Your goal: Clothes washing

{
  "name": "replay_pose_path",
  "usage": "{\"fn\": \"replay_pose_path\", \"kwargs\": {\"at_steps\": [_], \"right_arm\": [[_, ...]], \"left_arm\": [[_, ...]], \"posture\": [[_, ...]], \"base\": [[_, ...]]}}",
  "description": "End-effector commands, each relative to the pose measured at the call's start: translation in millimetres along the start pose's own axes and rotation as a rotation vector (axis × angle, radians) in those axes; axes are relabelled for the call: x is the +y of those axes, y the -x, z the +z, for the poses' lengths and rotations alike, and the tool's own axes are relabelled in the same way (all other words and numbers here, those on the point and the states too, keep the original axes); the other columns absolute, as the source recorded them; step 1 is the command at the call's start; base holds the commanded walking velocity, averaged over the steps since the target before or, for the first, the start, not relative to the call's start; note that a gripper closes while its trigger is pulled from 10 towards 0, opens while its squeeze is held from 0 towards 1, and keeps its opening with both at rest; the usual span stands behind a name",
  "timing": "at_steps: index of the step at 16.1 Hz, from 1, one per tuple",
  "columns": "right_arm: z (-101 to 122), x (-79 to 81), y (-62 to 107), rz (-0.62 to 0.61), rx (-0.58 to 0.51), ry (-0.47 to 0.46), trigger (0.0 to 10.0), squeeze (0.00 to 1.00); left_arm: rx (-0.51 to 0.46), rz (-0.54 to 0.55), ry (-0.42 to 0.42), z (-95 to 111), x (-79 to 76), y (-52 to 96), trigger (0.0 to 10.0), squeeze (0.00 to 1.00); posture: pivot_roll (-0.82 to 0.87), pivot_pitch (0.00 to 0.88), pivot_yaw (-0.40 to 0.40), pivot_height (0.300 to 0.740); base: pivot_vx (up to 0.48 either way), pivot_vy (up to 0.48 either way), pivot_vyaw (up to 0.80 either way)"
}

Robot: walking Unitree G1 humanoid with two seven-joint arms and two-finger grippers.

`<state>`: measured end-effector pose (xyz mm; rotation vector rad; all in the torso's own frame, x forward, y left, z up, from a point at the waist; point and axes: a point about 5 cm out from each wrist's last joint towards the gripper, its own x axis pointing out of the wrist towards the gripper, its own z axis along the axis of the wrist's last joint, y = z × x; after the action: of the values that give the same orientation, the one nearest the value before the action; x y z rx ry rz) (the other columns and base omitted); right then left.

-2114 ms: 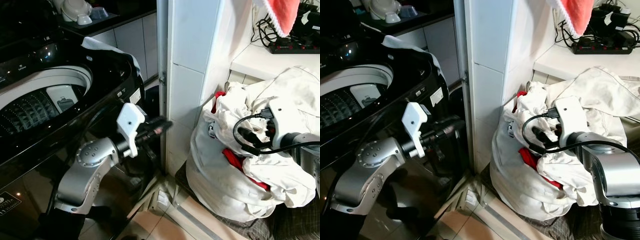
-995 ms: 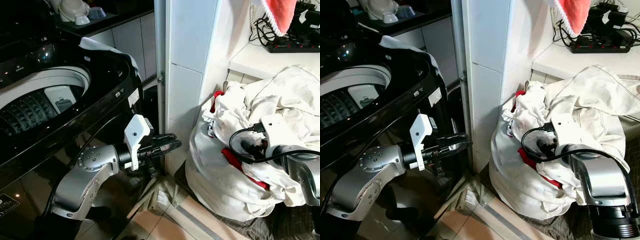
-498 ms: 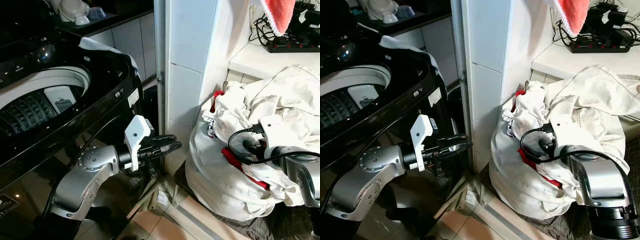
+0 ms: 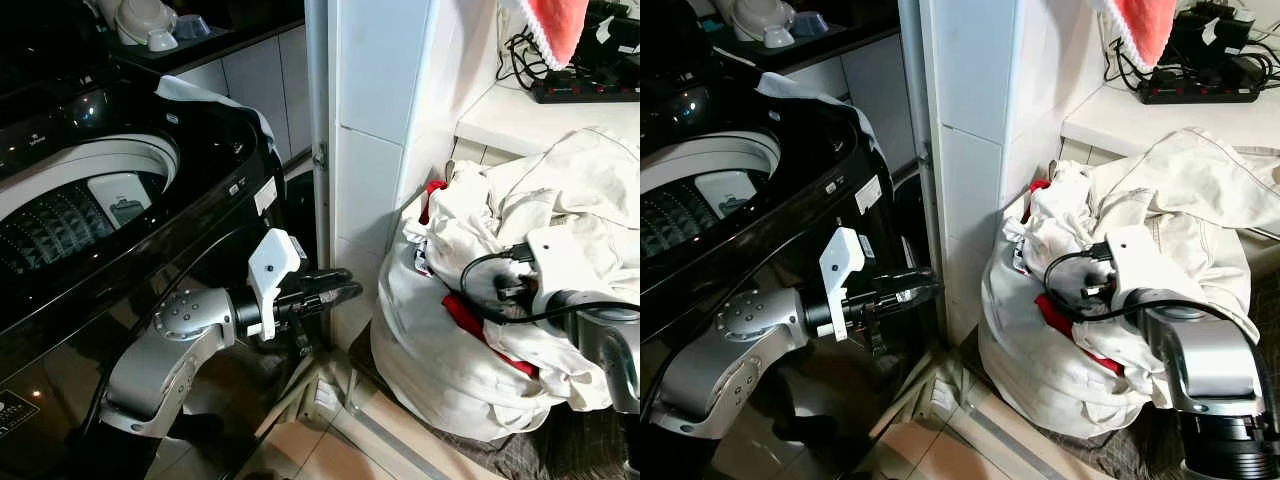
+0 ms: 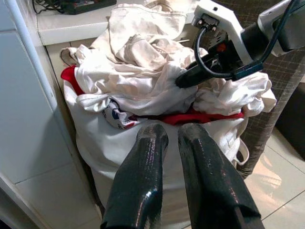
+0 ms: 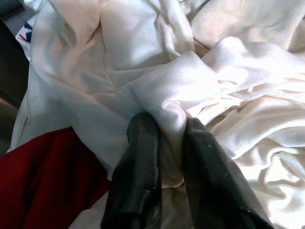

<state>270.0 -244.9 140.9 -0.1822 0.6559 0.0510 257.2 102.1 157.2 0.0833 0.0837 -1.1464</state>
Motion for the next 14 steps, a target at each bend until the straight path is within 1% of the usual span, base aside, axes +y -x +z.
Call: {"fn": "replay_pose_path", "kwargs": {"at_steps": [1,2,3,4,5,7,8,9,10,11,12,13,14], "right_arm": [[7,-5.5,7.0,-0.016,-0.032,-0.001,0.0,0.00],[18,-6.5,12.3,0.002,-0.088,-0.006,0.0,0.00],[34,-5.5,19.6,0.050,-0.180,-0.030,0.0,0.00],[66,-2.4,35.7,0.163,-0.356,-0.106,0.0,0.00],[75,-2.4,41.2,0.190,-0.398,-0.118,0.0,0.00],[110,-2.9,60.4,0.298,-0.551,-0.167,0.0,0.00],[127,-3.3,69.5,0.345,-0.618,-0.187,0.0,0.00],[140,-2.9,77.5,0.398,-0.679,-0.197,0.0,0.00],[150,-3.0,83.1,0.449,-0.727,-0.220,0.0,0.00],[154,-2.9,85.7,0.475,-0.748,-0.235,0.0,0.00],[161,2.0,89.5,0.534,-0.769,-0.240,0.0,0.00],[170,9.9,93.3,0.613,-0.789,-0.255,0.0,0.00],[177,19.1,96.5,0.693,-0.802,-0.268,0.0,0.00]], "left_arm": [[-0.001,0.009,-0.023,4,3.6,0.0,10.0,0.00],[-0.013,0.040,-0.020,6,7.1,-0.2,10.0,0.00],[-0.030,0.081,-0.020,10,12.2,-0.5,10.0,0.00],[-0.076,0.159,-0.035,19,22.7,-2.4,10.0,0.00],[-0.107,0.192,-0.044,25,27.0,-3.2,10.0,0.00],[-0.213,0.291,-0.094,49,40.3,-4.0,10.0,0.00],[-0.274,0.312,-0.101,61,44.1,-2.8,10.0,0.00],[-0.314,0.313,-0.111,72,45.4,-1.8,10.0,0.00],[-0.342,0.288,-0.088,82,45.9,-3.0,10.0,0.36],[-0.363,0.281,-0.092,89,46.5,-4.2,10.0,0.64],[-0.402,0.230,-0.115,102,43.3,-7.9,10.0,1.00],[-0.429,0.180,-0.134,113,39.7,-13.3,10.0,1.00],[-0.444,0.146,-0.145,120,36.8,-19.0,10.0,1.00]], "posture": [[0.00,0.000,0.070,0.740],[0.00,0.000,0.071,0.740],[0.00,0.000,0.071,0.740],[-0.01,0.000,0.073,0.740],[-0.01,0.000,0.072,0.740],[-0.01,0.000,0.063,0.740],[-0.01,0.000,0.057,0.740],[-0.01,0.000,0.056,0.740],[-0.01,0.000,0.056,0.740],[0.00,0.000,0.058,0.740],[0.00,0.000,0.058,0.740],[-0.01,0.000,0.066,0.740],[-0.01,0.000,0.066,0.740]], "base": [[0.000,0.000,0.00],[0.000,0.000,0.00],[0.000,0.000,0.00],[0.000,0.000,0.00],[0.000,0.000,0.00],[0.000,0.000,0.00],[0.000,0.000,0.00],[0.000,0.000,0.00],[0.000,0.000,0.00],[0.000,0.000,0.00],[0.000,0.000,0.00],[0.000,0.000,0.00],[0.000,0.000,0.00]]}}
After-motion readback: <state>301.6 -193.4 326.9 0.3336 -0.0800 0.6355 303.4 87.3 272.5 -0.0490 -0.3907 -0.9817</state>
